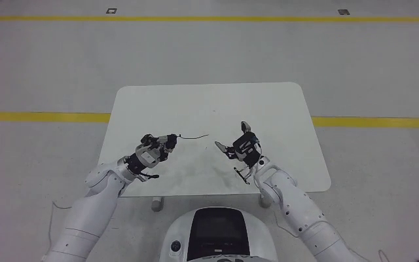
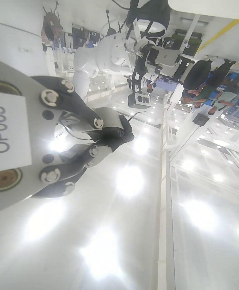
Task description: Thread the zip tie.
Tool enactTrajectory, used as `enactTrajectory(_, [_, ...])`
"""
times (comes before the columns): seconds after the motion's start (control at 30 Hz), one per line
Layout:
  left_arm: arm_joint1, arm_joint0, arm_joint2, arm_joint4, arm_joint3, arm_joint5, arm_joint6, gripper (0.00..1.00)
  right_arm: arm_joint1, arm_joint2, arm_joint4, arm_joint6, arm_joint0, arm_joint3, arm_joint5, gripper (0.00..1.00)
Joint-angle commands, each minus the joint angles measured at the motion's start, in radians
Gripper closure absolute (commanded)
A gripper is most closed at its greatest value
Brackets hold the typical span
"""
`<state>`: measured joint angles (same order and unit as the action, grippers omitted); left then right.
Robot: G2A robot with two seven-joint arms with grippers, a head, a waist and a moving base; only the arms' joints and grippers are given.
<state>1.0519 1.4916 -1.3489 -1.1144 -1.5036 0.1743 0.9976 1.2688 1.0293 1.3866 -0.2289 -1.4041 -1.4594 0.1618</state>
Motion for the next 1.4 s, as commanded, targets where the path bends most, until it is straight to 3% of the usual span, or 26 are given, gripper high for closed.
enactTrajectory(0.0, [0.000,0.000,0.000,0.000,0.000,0.000,0.000,1.00,0.000,0.000,0.000,0.000,0.000,-0.001,0.000,0.00])
enactTrajectory(0.13, [0.002,0.007,0.000,-0.035,-0.005,0.012,-0.010,1.00,0.001,0.004,-0.005,0.022,0.001,0.007,-0.002,0.00])
enactTrajectory(0.2, [0.000,0.012,-0.008,-0.034,-0.006,0.013,-0.003,1.00,0.005,0.008,-0.062,0.011,-0.004,0.009,0.003,0.00])
enactTrajectory(0.23, [-0.001,0.014,-0.015,-0.024,-0.005,-0.003,-0.009,1.00,0.006,0.014,-0.078,0.006,-0.005,0.012,0.000,0.00])
enactTrajectory(1.37, [-0.001,0.014,-0.015,-0.024,-0.005,-0.003,-0.009,1.00,0.006,0.014,-0.078,0.006,-0.005,0.012,0.000,0.00])
